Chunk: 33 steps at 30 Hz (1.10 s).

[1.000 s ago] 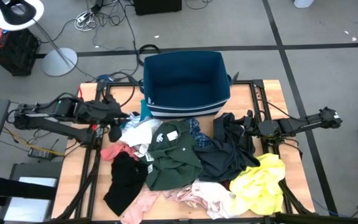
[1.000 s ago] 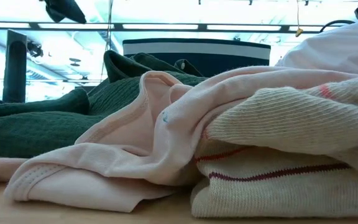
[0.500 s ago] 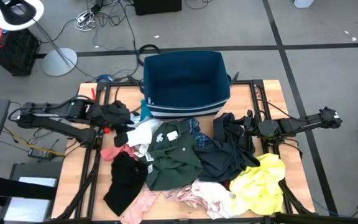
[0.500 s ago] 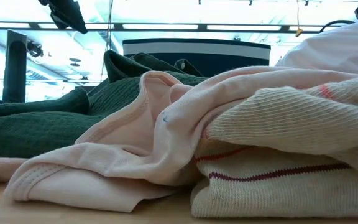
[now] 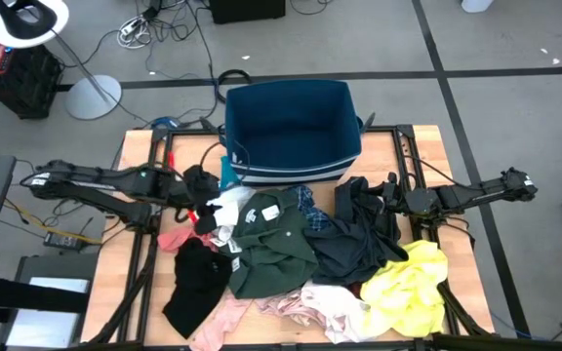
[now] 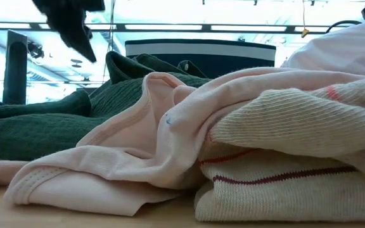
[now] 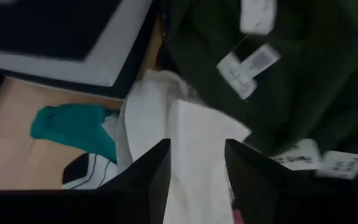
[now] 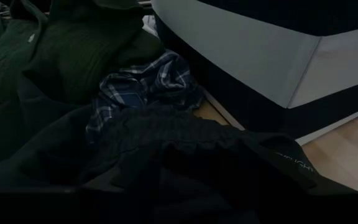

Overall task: Sort clothes
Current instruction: Put the white boxer short into the blue laundry bin

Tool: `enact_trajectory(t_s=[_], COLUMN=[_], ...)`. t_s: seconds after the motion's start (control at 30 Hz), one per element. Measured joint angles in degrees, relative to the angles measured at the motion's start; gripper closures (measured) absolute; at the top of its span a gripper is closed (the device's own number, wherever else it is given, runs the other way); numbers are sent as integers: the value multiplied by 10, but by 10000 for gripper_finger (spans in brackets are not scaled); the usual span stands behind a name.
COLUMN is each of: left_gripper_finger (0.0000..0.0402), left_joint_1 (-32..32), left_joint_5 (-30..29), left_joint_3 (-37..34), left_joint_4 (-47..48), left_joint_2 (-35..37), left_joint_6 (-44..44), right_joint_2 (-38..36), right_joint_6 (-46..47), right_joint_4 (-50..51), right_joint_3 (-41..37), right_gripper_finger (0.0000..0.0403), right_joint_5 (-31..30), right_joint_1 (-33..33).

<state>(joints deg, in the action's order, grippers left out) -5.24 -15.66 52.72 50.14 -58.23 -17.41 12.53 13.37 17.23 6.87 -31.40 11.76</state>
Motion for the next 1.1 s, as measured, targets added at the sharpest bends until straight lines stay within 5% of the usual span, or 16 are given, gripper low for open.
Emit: enact_trajectory(t_s=[0.23,0.6,0.8,1.1], left_gripper_finger=[245,263,387,399], left_joint_1=[0,25,27,27], left_joint_5=[-2,39,53,14], left_joint_3=[-123,-211,-189,-9], left_joint_4=[-98,-189,-171,-7], left_joint_2=[39,35,49,67], left_joint_6=[-30,-67,-55,-37], right_joint_2=[0,-1,-1,-1], right_joint_6=[0,0,0,0], right_joint_4=[-3,-13,-14,-16], right_joint_3=[0,0,0,0], right_gripper_finger=[187,187,187,187], right_joint_5=[0,0,0,0], right_joint_1=[0,0,0,0])
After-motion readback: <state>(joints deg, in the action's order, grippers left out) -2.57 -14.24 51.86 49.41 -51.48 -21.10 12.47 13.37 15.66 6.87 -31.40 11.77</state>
